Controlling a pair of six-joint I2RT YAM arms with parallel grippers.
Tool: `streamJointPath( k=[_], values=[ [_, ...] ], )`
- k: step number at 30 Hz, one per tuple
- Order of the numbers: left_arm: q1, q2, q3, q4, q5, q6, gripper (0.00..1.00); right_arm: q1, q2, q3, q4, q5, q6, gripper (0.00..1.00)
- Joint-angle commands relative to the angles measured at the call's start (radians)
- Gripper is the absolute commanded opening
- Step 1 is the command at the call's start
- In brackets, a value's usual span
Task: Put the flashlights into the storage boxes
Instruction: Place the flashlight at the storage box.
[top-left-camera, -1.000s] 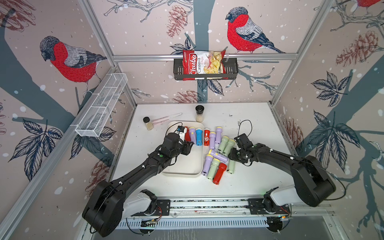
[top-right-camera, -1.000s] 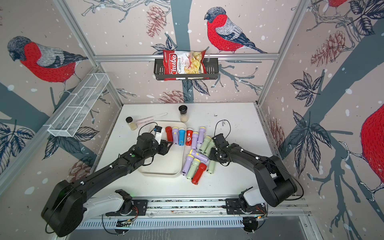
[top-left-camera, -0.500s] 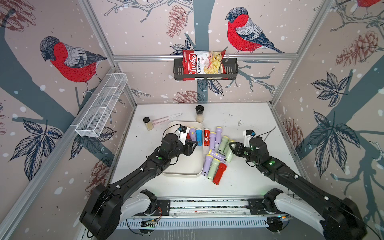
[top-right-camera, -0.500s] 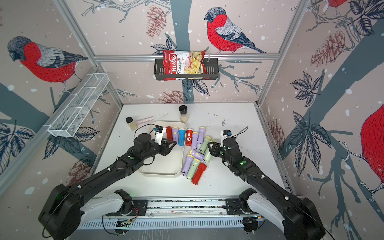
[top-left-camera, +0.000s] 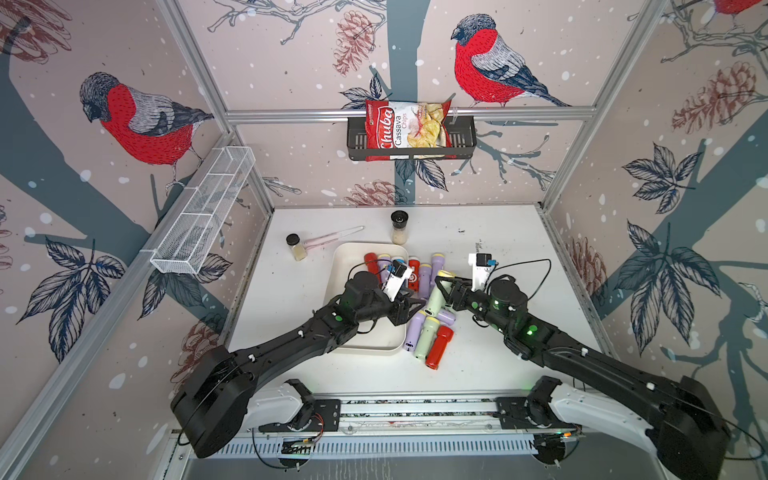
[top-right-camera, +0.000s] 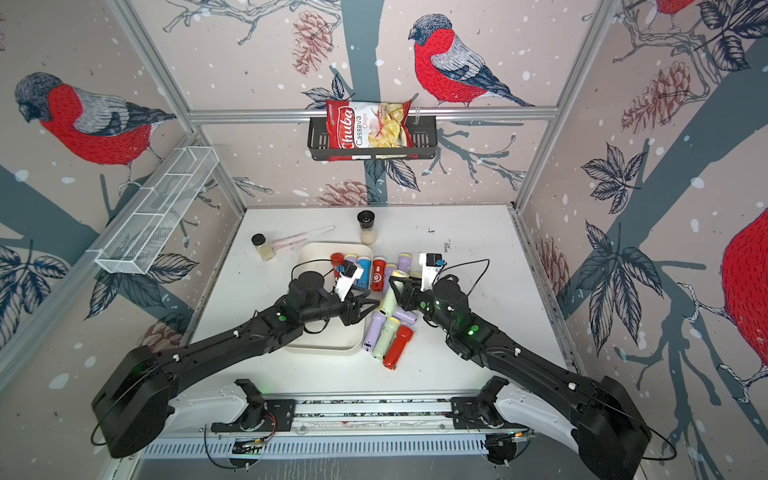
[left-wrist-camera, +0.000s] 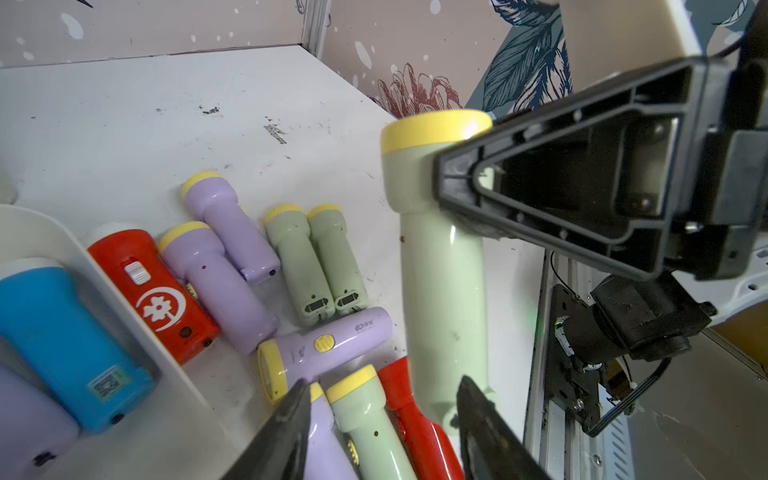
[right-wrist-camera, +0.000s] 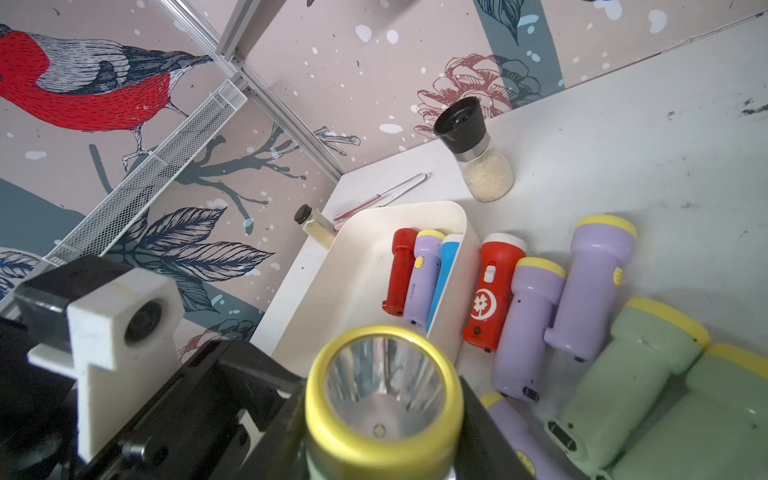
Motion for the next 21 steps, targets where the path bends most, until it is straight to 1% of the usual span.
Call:
streamJointPath(
  k=[1, 5, 7, 13, 21],
  values=[
    [-0.022, 0.015, 0.019, 0.063, 0.0, 0.018, 0.56, 0.022, 0.03, 0.027, 0.056, 0.017, -0.03, 0.39],
    [-0.038, 0.025, 0.021, 0.091, -0.018, 0.0, 0.56, 0.05, 0.066, 0.05, 0.054, 0.04, -0.042, 0.39],
    [-0.041, 0.031, 0.024, 0.09, -0.056, -0.017, 0.56, 0.06, 0.075, 0.058, 0.055, 0.048, -0.048, 0.39],
    [-0.048, 0.039, 0.026, 0.09, -0.099, -0.019, 0.55, 0.086, 0.092, 0.081, 0.048, 0.065, -0.067, 0.39],
    [-0.053, 0.042, 0.029, 0.105, -0.107, -0.025, 0.53, 0.101, 0.108, 0.095, 0.048, 0.07, -0.073, 0.39]
  ],
)
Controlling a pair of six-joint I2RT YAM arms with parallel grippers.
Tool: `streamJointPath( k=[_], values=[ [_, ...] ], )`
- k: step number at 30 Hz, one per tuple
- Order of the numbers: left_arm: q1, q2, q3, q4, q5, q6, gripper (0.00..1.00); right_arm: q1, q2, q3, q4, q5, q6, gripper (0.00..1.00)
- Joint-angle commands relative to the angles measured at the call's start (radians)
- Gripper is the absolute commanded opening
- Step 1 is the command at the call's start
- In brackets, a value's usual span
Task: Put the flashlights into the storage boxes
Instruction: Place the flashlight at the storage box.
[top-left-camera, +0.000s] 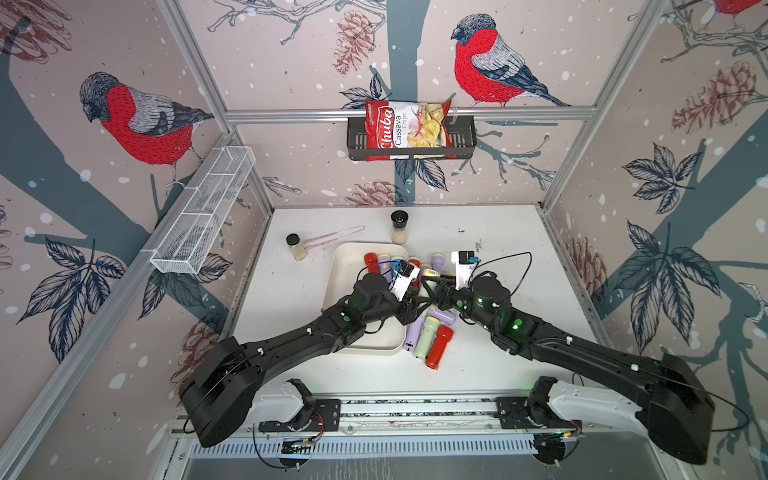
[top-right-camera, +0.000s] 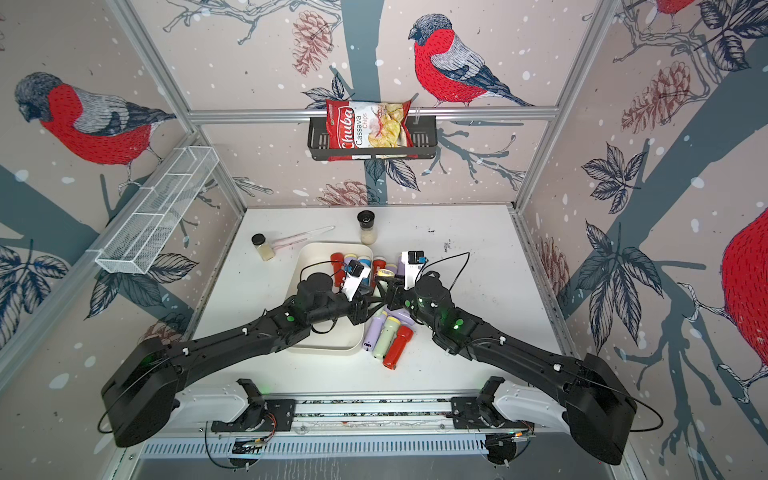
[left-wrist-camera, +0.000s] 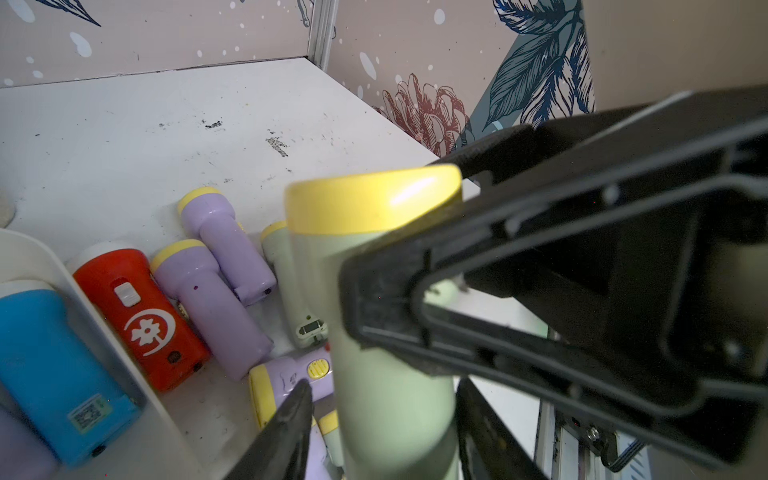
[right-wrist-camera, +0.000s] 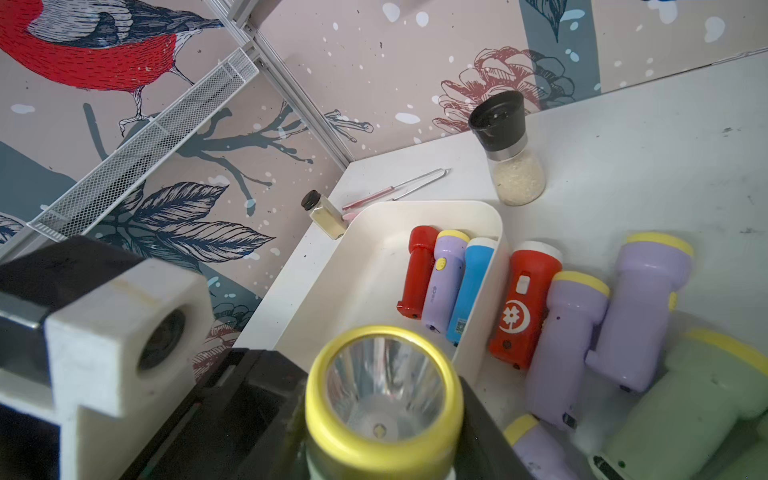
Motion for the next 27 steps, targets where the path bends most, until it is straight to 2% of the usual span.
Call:
streamJointPath(
  k=[1, 6, 10, 13, 15, 16, 17, 18, 23, 27],
  values=[
    [-0.001, 0.001, 0.009, 0.054, -0.019, -0.003, 0.52, 0.008, 0.004, 0.013, 0.044, 0.01, -0.018, 0.39],
    [-0.001, 0.002, 0.012, 0.053, -0.028, -0.007, 0.5, 0.019, 0.011, 0.016, 0.047, 0.011, -0.023, 0.39],
    [-0.001, 0.004, 0.014, 0.044, -0.054, -0.021, 0.33, 0.026, 0.015, 0.017, 0.051, 0.011, -0.026, 0.4],
    [-0.001, 0.009, 0.017, 0.032, -0.075, -0.034, 0.28, 0.027, 0.017, 0.021, 0.043, 0.008, -0.025, 0.42],
    [-0.001, 0.01, 0.016, 0.028, -0.081, -0.041, 0.26, 0.027, 0.016, 0.022, 0.031, 0.014, -0.029, 0.5],
    [-0.001, 0.009, 0.013, 0.027, -0.093, -0.046, 0.25, 0.027, 0.015, 0.021, 0.022, 0.024, -0.03, 0.63],
    [-0.001, 0.006, 0.01, 0.024, -0.107, -0.049, 0.25, 0.027, 0.012, 0.024, 0.01, 0.04, -0.032, 0.91],
    [0.001, 0.004, 0.008, 0.017, -0.122, -0.054, 0.25, 0.026, 0.008, 0.025, -0.002, 0.052, -0.035, 1.0],
    [0.053, -0.014, 0.021, -0.115, -0.209, -0.106, 0.24, 0.01, -0.017, 0.028, -0.066, 0.119, -0.037, 0.99],
    [0.171, -0.036, 0.035, -0.256, -0.241, -0.132, 0.25, -0.018, -0.014, 0.013, -0.069, 0.103, -0.023, 1.0]
  ],
)
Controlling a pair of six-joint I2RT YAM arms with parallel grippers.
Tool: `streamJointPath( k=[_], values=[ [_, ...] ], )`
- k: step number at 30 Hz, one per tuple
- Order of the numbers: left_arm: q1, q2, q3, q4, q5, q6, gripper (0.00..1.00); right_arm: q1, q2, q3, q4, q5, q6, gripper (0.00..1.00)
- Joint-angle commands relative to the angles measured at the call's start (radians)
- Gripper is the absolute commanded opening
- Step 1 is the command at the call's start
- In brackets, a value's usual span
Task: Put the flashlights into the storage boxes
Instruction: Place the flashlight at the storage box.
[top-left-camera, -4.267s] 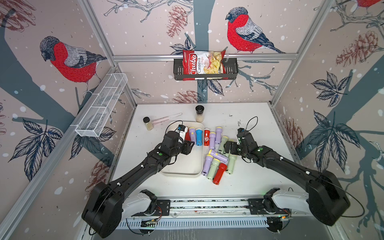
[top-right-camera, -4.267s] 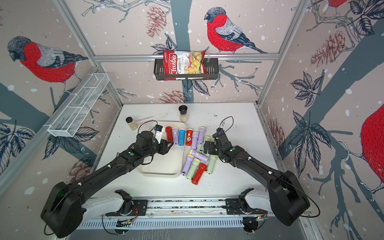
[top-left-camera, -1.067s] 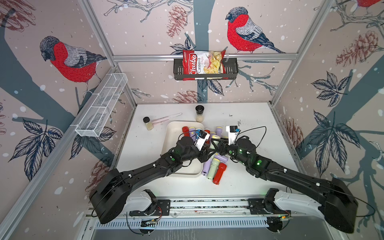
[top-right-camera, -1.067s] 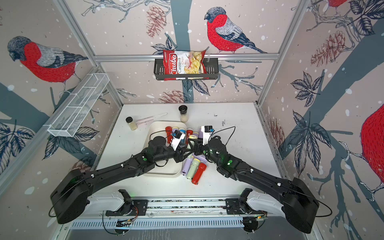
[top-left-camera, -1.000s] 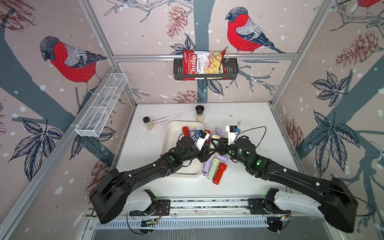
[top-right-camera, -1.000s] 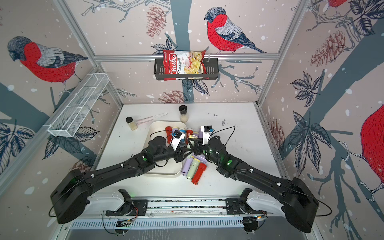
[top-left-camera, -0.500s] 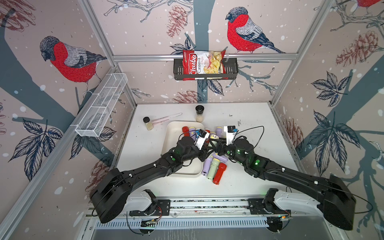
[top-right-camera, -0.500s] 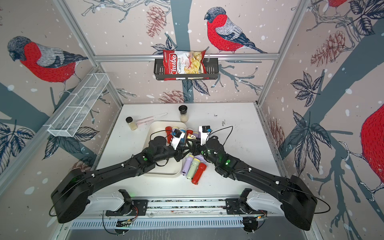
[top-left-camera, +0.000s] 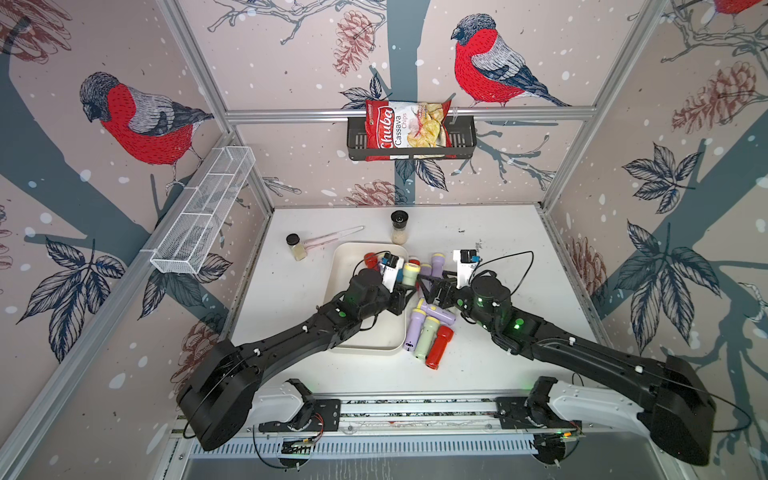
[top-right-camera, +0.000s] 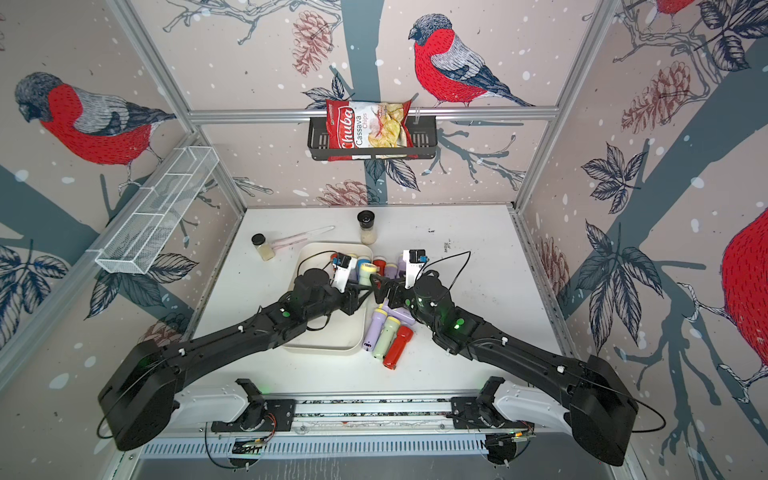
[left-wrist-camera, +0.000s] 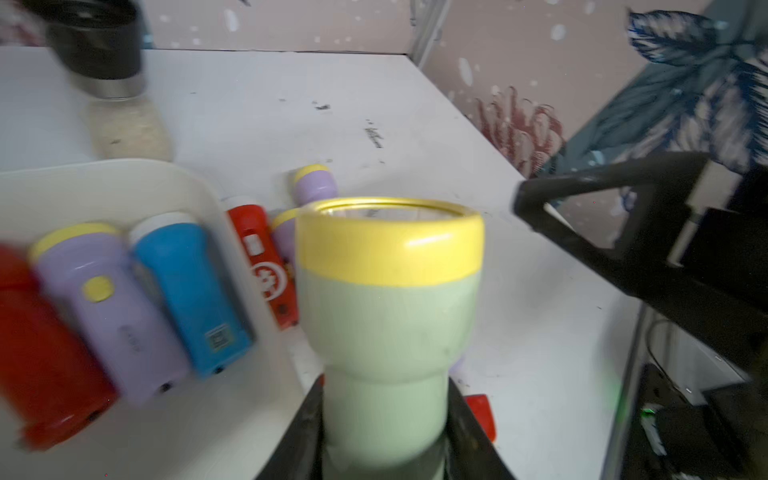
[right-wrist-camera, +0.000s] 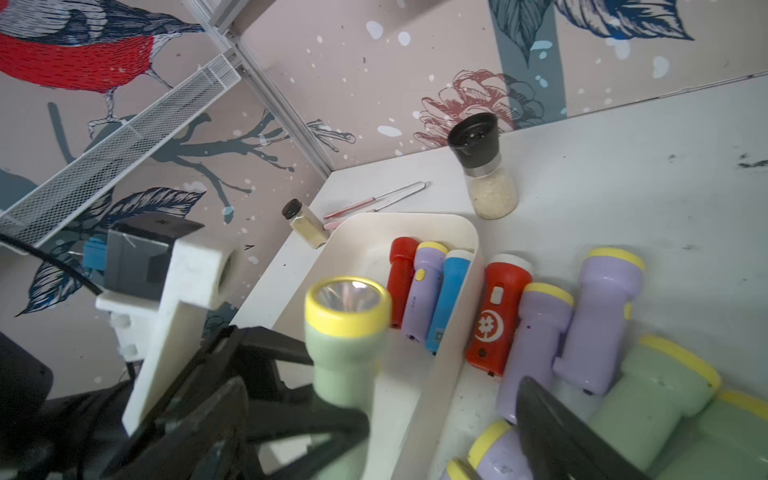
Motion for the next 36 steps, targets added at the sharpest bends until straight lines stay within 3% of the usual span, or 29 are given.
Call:
streamJointPath(
  k=[1, 6, 14, 20, 31, 36],
  values=[
    [0.098, -0.004, 0.029, -0.154, -0.062, -0.049, 0.25, -0.016, 0.005, -0.01, -0.003, 0.01, 0.015, 1.0],
    [0.291, 0.065, 0.087, -0.289, -0.035, -0.062, 0.28, -0.041, 0.046, -0.014, 0.018, -0.041, 0.027, 1.0],
    [0.423, 0.262, 0.202, -0.295, 0.0, -0.067, 0.29, -0.068, 0.076, -0.005, -0.009, -0.066, 0.024, 1.0],
    [0.452, 0.402, 0.303, -0.297, 0.045, -0.063, 0.3, -0.087, 0.059, -0.019, -0.019, -0.064, 0.023, 1.0],
    [0.453, 0.496, 0.317, -0.264, 0.128, -0.083, 0.32, -0.117, 0.061, -0.026, -0.035, -0.087, 0.04, 1.0],
    [0.453, 0.497, 0.317, -0.248, 0.127, -0.092, 0.41, -0.123, 0.069, -0.024, -0.035, -0.089, 0.041, 0.99]
  ],
)
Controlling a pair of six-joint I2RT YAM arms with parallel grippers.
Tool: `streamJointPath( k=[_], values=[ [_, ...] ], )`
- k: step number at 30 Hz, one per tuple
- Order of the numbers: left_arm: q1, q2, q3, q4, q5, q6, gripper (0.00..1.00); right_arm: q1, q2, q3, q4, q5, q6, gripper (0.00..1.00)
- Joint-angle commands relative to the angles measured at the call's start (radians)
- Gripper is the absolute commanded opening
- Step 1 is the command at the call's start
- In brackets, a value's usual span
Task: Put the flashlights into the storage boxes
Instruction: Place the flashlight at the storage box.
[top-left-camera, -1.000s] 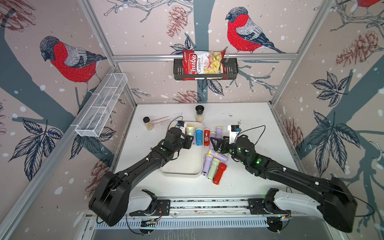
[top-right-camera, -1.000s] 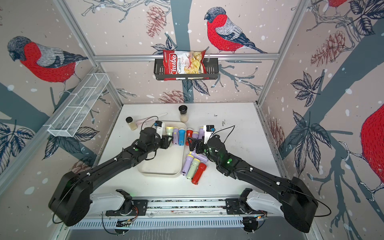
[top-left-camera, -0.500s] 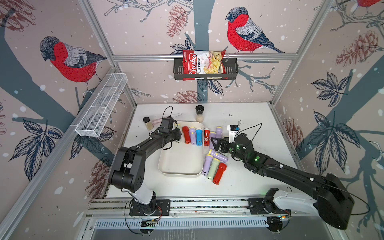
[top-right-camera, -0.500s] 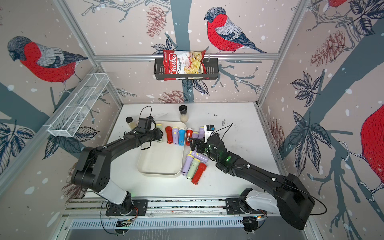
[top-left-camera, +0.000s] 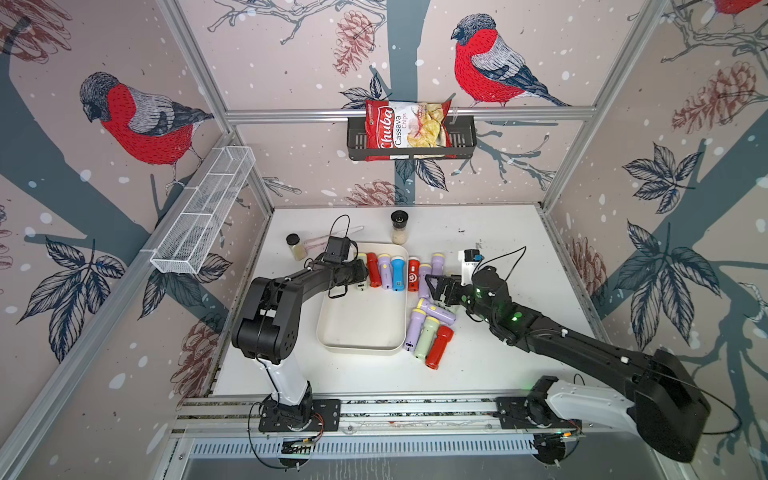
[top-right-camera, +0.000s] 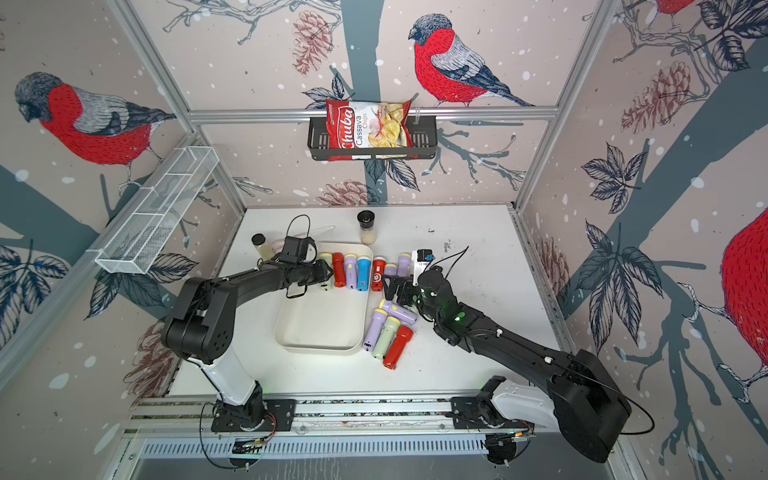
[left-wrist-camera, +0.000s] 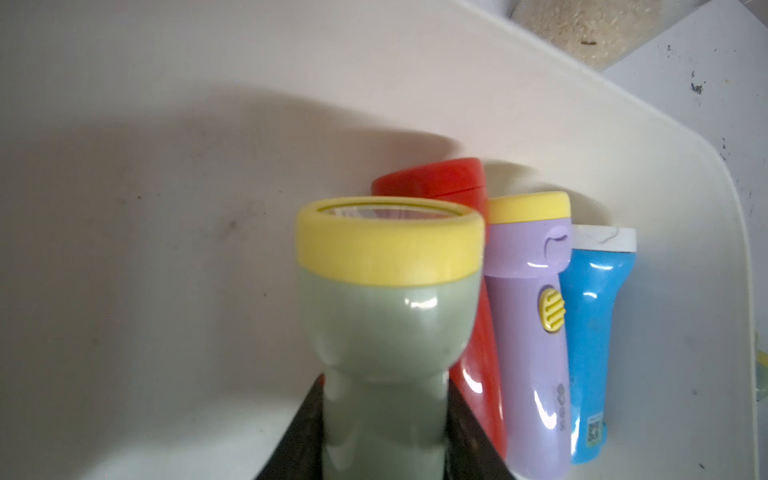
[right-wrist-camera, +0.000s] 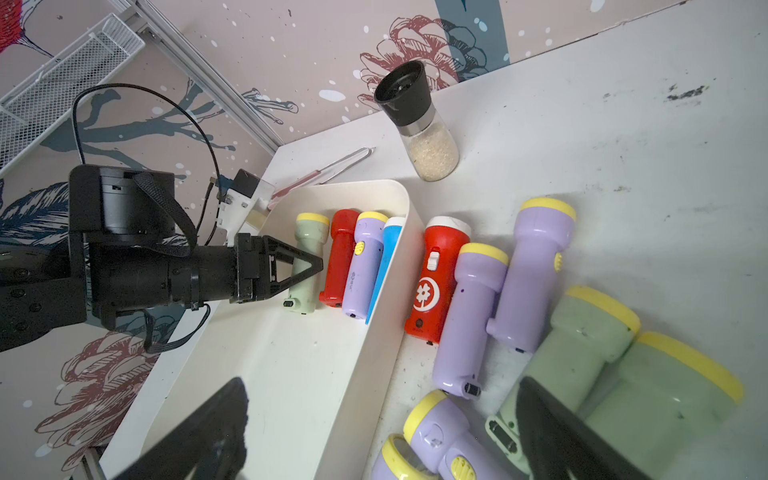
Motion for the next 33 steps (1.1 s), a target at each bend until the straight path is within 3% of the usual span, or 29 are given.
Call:
streamJointPath(
  k=[1, 8, 33],
  values=[
    [0.002, 0.004, 0.006, 0.043, 0.014, -0.009, 0.43, -0.003, 0.007, 0.004, -0.003, -0.008, -0.001, 1.0],
    [0.003, -0.001, 0.006, 0.038, 0.008, -0.009, 0.5, -0.004, 0.009, 0.006, -0.011, -0.012, 0.0, 1.0],
    [0.005, -0.062, 0.001, -0.015, -0.091, 0.013, 0.54, -0.007, -0.012, 0.006, -0.019, -0.017, 0.007, 0.99]
  ],
)
